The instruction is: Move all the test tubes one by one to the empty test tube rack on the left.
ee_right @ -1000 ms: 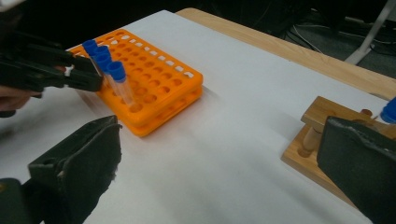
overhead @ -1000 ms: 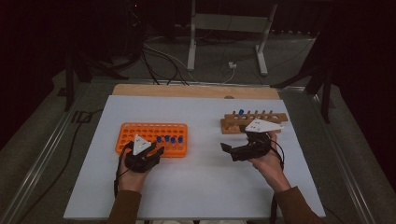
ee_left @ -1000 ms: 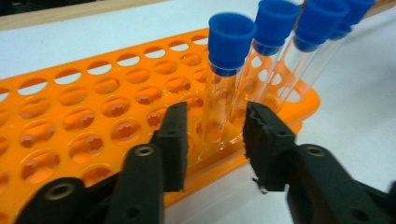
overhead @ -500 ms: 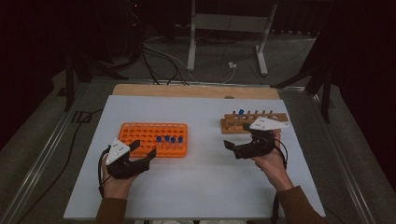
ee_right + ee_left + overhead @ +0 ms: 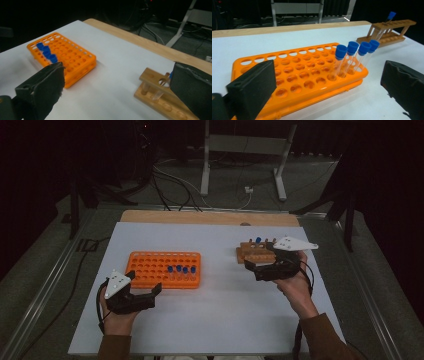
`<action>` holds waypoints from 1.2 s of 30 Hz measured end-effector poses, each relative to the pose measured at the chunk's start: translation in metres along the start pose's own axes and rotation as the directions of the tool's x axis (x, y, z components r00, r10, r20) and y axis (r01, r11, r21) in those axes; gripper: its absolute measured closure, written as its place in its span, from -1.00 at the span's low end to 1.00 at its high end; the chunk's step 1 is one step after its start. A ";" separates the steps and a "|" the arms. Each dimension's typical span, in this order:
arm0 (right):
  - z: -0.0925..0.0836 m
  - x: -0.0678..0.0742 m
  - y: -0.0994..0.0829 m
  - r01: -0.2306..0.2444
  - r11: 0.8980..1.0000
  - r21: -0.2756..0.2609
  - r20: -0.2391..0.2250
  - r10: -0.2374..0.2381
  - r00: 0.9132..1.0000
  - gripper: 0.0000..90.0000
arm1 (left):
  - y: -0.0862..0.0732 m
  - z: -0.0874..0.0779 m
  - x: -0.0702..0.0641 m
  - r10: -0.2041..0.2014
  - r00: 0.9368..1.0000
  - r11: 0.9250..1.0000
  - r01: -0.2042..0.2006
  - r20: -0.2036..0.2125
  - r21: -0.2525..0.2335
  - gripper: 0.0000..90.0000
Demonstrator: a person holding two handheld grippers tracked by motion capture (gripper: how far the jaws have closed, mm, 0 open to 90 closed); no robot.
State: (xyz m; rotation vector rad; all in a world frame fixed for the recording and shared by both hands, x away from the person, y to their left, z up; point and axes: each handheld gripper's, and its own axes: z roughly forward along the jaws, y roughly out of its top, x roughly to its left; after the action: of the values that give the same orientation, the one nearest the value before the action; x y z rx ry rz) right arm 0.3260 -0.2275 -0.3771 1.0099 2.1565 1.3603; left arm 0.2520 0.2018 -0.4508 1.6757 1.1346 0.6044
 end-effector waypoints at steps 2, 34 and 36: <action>0.001 -0.002 0.004 0.003 1.000 0.000 0.007 -0.003 1.000 -1.00 | 0.000 0.000 0.001 0.000 1.000 1.000 0.000 -0.006 -0.002 -0.98; 0.062 -0.069 0.007 -0.075 0.990 0.118 0.162 0.056 0.985 -0.56 | -0.004 0.000 0.009 -0.026 1.000 1.000 0.026 -0.012 0.008 -0.98; 0.067 -0.073 0.004 -0.086 0.987 0.137 0.168 0.063 0.984 -0.46 | -0.004 0.000 0.009 -0.024 1.000 1.000 0.024 -0.016 0.014 -0.98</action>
State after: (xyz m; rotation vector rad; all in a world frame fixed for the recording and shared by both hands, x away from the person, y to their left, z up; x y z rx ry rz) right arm 0.4197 -0.2409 -0.4072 1.2241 2.1369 1.1233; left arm 0.2548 0.2104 -0.4553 1.6697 1.1705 0.5968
